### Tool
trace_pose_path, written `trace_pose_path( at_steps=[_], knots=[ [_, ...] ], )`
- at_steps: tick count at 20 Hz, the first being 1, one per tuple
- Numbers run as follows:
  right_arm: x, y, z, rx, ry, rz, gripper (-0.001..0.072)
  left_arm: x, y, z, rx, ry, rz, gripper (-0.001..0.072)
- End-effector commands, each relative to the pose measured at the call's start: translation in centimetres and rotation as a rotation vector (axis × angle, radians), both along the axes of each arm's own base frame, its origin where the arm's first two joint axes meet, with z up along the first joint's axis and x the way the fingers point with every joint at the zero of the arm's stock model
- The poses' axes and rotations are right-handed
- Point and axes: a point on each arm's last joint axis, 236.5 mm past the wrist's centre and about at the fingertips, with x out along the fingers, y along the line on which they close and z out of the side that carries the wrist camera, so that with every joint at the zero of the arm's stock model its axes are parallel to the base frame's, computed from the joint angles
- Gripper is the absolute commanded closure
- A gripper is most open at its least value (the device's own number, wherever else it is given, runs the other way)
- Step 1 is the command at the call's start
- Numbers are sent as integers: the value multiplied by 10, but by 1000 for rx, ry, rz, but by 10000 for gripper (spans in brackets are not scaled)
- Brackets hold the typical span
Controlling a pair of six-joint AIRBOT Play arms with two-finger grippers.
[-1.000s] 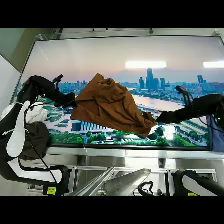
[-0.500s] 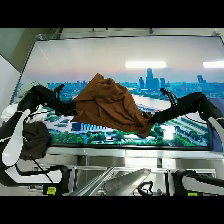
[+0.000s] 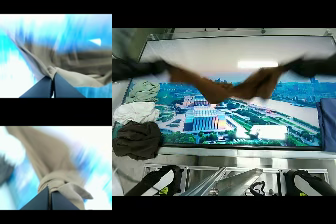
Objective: Fold the shirts.
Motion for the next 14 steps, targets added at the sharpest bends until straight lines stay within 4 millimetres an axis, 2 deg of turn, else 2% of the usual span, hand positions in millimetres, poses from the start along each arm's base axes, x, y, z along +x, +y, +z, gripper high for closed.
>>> trace_pose_path(
  at_steps=[1, 2, 3, 4, 5, 6, 7, 8, 10, 12, 14],
  knots=[
    [-109, -21, 202, 7, -596, -256, 692, -151, 14, 243, 30, -709, 171, 692],
    [-135, -26, 229, 5, -687, -331, 692, -190, 17, 271, 59, -808, 219, 692],
    [-154, -29, 245, 4, -756, -380, 693, -216, 18, 286, 79, -867, 247, 692],
    [-169, -31, 255, 7, -806, -414, 692, -233, 18, 293, 96, -904, 270, 692],
    [-178, -32, 260, 17, -823, -435, 692, -239, 20, 293, 103, -913, 288, 692],
    [-182, -35, 262, 26, -821, -457, 692, -235, 24, 287, 106, -898, 310, 692],
    [-179, -39, 260, 19, -809, -475, 692, -223, 30, 276, 106, -862, 329, 692],
    [-170, -42, 255, 22, -782, -480, 692, -203, 37, 258, 103, -800, 340, 692],
    [-134, -52, 232, 56, -664, -480, 692, -150, 47, 210, 72, -629, 318, 692],
    [-73, -62, 188, 95, -485, -446, 692, -88, 49, 150, 33, -442, 258, 692],
    [-4, -58, 121, 110, -281, -388, 692, -25, 39, 80, 39, -266, 180, 692]
  ],
)
